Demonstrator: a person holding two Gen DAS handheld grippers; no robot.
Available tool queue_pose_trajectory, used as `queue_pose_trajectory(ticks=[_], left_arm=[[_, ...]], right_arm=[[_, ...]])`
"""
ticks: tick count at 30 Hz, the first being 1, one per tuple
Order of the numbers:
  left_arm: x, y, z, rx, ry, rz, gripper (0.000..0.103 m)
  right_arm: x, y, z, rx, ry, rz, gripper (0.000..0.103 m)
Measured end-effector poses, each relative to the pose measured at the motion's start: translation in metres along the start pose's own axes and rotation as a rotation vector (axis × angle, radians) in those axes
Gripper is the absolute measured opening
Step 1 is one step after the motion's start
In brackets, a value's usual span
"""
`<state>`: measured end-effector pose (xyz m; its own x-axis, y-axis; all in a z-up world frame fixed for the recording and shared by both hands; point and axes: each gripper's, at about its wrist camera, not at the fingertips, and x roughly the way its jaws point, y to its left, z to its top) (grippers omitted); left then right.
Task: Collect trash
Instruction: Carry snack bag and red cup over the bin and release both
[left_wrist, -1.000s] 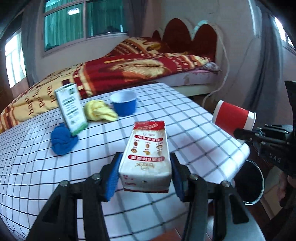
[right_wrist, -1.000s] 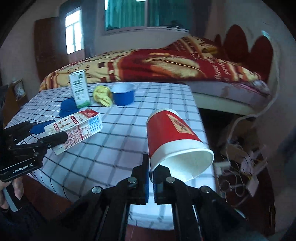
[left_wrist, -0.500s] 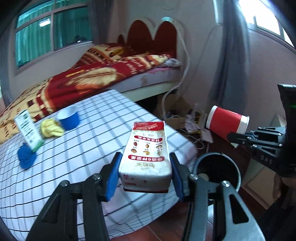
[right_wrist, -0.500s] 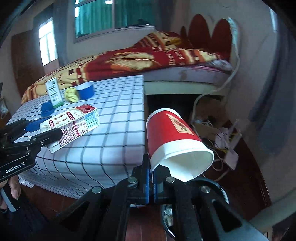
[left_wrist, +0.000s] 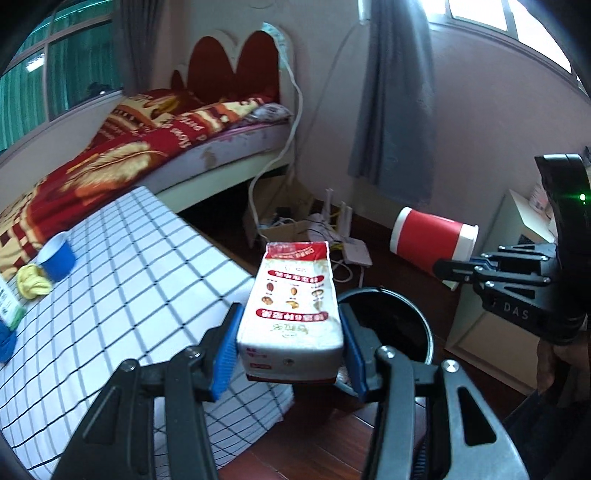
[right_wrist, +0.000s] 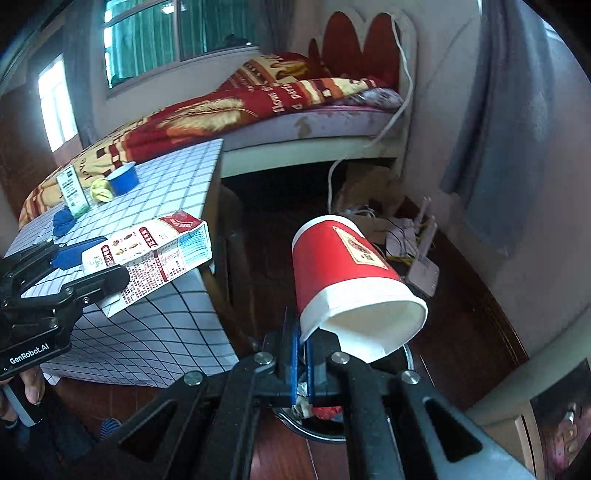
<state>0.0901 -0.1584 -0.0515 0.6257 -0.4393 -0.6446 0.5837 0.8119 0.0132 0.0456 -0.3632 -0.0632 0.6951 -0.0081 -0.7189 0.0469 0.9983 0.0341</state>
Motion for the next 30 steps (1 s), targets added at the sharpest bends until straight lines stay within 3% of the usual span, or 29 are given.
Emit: queue_pose_trajectory(ticks=[15, 30], left_arm=[[0.061, -0.053, -0.018, 0.051, 0.127, -0.123, 0.051], [0.129, -0.069, -0.041, 0.047, 0.276, -0.176, 0.051]], right_arm=[[0.028, -0.046, -0.047, 0.059, 0.123, -0.002, 0.003], [0.104, -0.059, -0.088, 0.025, 0.322, 0.066, 0.003]])
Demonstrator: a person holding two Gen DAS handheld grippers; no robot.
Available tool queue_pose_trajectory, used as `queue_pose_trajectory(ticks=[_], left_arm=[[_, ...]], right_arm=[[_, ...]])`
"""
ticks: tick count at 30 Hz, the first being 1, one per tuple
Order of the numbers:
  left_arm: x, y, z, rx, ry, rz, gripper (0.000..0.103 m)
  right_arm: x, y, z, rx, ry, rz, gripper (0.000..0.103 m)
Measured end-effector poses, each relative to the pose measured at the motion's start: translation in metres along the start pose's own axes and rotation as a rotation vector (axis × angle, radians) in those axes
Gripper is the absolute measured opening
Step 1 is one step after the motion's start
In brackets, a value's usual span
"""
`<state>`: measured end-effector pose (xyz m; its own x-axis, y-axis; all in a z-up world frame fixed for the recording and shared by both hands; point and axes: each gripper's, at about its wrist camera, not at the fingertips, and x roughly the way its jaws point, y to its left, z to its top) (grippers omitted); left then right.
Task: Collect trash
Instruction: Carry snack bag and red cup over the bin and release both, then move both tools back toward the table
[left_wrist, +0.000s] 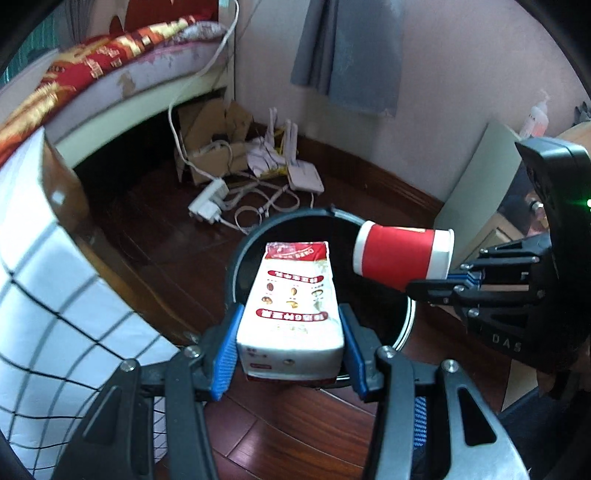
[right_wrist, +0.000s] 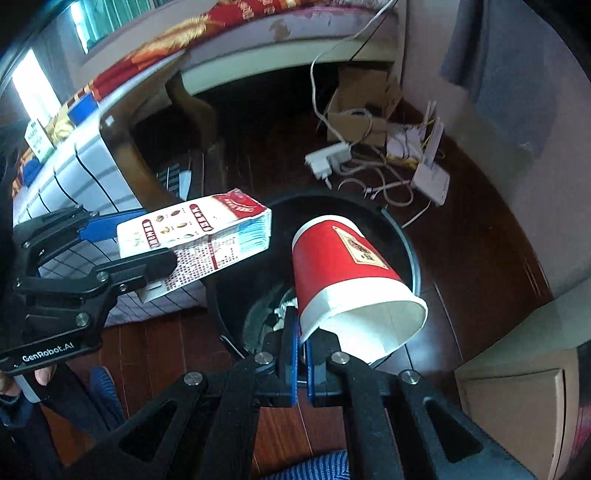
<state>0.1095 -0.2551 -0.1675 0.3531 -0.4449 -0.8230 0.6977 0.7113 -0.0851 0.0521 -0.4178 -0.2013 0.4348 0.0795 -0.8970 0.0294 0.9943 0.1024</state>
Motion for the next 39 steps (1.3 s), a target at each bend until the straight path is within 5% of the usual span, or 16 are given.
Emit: queue_pose_trajectory(ticks=[8, 10, 11, 13, 15, 18, 21, 39], left_arm=[[0.033, 0.007, -0.003, -0.016, 0.087, -0.038, 0.052], [0.039, 0.011, -0.004, -0.049, 0.107, -0.051, 0.059], [0.041, 0.014, -0.004, -0.068, 0.113, -0.034, 0.071], [0.042, 0.019, -0.004, -0.088, 0.111, -0.009, 0.083], [0.041, 0.02, -0.007, -0.093, 0.104, 0.02, 0.096], [0.035, 0.023, -0.011, -0.107, 0.081, 0.061, 0.099], [0.03, 0.027, -0.012, -0.131, 0.066, 0.084, 0.101], [-0.021, 0.035, -0.011, -0.144, -0.019, 0.166, 0.101]], right_arm=[[0.039, 0.005, 0.008, -0.07, 0.08, -0.002, 0.004], [0.047, 0.001, 0.009, -0.073, 0.107, -0.042, 0.008], [0.052, -0.005, 0.009, -0.062, 0.127, -0.077, 0.017], [0.053, -0.017, 0.006, -0.031, 0.124, -0.121, 0.075], [0.049, -0.025, 0.005, -0.006, 0.115, -0.134, 0.084], [0.042, -0.036, 0.005, 0.046, 0.099, -0.159, 0.085], [0.034, -0.043, 0.005, 0.104, 0.073, -0.159, 0.103], [-0.011, -0.012, 0.011, 0.11, -0.034, -0.141, 0.103]])
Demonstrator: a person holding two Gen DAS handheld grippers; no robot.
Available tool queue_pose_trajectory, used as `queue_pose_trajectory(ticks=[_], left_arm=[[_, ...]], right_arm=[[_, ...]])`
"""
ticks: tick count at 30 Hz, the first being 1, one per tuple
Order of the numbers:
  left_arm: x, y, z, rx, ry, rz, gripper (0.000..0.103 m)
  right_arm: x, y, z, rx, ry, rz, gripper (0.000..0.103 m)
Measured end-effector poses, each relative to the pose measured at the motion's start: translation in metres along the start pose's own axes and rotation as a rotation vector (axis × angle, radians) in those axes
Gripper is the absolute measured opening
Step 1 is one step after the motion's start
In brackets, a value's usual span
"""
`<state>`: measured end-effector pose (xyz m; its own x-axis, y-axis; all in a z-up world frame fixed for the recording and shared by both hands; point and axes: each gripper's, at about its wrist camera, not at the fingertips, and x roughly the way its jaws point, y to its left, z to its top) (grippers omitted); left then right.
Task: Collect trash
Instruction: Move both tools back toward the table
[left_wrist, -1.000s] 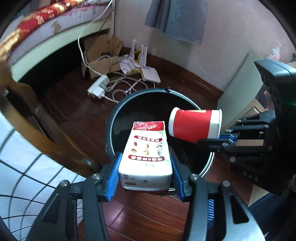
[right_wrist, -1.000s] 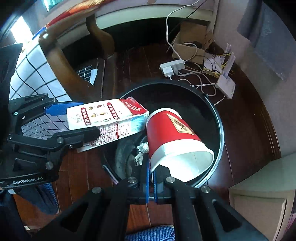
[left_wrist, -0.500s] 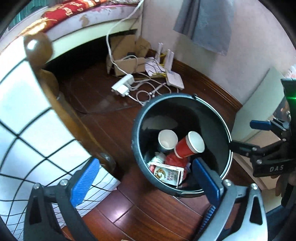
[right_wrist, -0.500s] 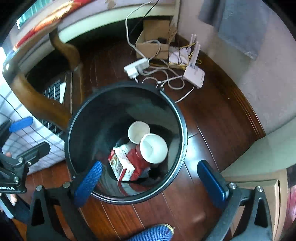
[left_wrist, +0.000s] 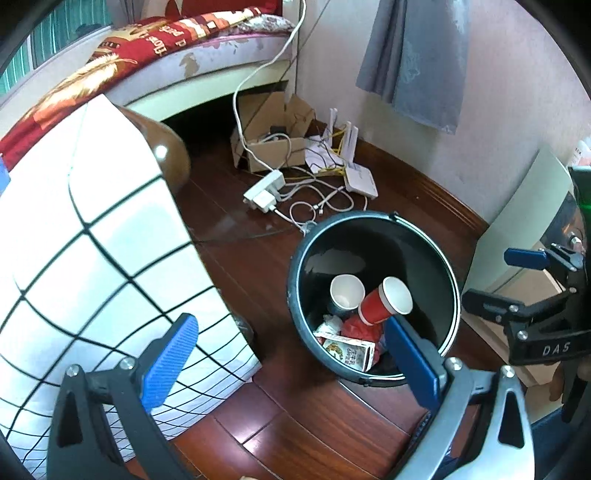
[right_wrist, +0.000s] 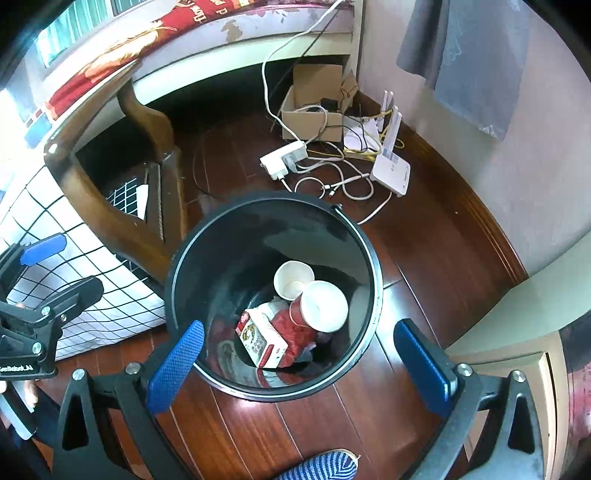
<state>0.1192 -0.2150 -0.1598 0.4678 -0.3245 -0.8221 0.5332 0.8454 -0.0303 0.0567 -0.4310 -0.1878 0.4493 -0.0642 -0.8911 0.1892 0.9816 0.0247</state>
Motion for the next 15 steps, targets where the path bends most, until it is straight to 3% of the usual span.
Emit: queue_pose_trajectory(ticks=[15], left_arm=[[-0.066, 0.028, -0.003, -0.037, -0.082, 0.09, 0.101]], right_arm=[[-0.059, 0.061, 0.02, -0.097, -0.117, 0.044, 0.103]])
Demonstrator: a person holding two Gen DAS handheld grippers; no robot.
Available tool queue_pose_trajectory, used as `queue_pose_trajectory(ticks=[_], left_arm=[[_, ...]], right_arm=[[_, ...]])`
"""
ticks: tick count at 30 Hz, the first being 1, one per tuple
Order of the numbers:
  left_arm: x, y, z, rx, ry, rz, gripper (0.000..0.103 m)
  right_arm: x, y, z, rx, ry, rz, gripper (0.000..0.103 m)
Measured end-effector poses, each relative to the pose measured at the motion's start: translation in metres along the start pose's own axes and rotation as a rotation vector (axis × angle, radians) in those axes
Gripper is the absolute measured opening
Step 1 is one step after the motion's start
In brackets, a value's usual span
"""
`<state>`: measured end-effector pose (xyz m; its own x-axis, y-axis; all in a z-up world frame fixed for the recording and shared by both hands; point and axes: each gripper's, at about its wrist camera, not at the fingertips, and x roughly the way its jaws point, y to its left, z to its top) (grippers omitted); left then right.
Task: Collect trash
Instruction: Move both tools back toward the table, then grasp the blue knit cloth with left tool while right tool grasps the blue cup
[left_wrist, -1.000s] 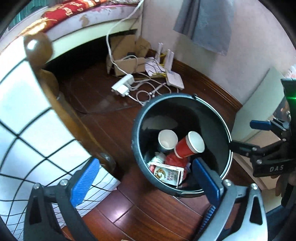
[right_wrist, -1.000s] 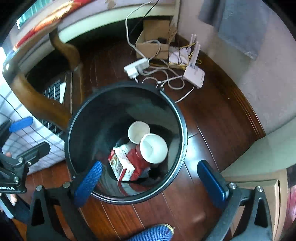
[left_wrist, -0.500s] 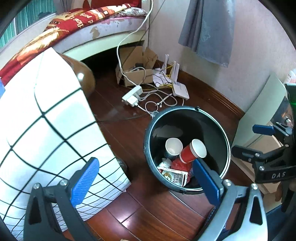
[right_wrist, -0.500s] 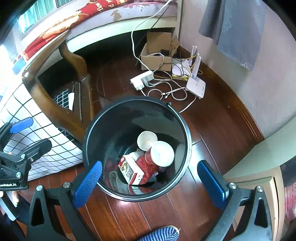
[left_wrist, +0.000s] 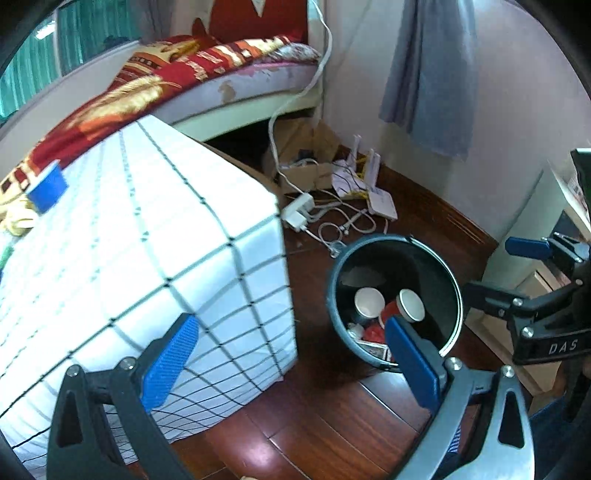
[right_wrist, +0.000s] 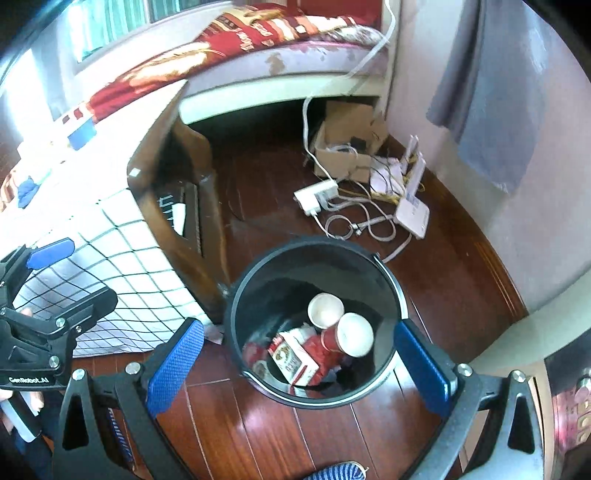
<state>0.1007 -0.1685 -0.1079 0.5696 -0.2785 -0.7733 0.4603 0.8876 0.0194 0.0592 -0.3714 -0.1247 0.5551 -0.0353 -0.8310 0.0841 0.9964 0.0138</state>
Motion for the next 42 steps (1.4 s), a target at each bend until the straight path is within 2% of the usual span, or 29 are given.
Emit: queue_pose_trajectory(ticks=[9, 21, 25, 27, 33, 36, 42], left_arm=[[-0.044, 0.061, 0.006, -0.084, -0.088, 0.092, 0.101], [-0.086, 0.194, -0.031, -0.262, -0.124, 0.329, 0.101], [-0.091, 0.254, -0.047, -0.369, -0.123, 0.377, 0.097], [-0.09, 0.285, -0.052, -0.424, -0.118, 0.391, 0.087], [-0.069, 0.357, -0.05, -0.495, -0.1, 0.446, 0.087], [-0.052, 0.387, -0.04, -0.515, -0.093, 0.463, 0.087], [-0.032, 0.42, -0.027, -0.54, -0.078, 0.475, 0.087]], right_arm=[[-0.023, 0.069, 0.039, -0.119, -0.084, 0.064, 0.103], [-0.013, 0.216, 0.099, -0.303, -0.177, 0.212, 0.103], [0.009, 0.257, 0.127, -0.29, -0.165, 0.288, 0.103], [0.022, 0.279, 0.143, -0.301, -0.155, 0.315, 0.103], [0.064, 0.345, 0.197, -0.336, -0.152, 0.282, 0.103], [0.088, 0.376, 0.226, -0.354, -0.145, 0.297, 0.103], [0.129, 0.42, 0.265, -0.394, -0.135, 0.293, 0.103]])
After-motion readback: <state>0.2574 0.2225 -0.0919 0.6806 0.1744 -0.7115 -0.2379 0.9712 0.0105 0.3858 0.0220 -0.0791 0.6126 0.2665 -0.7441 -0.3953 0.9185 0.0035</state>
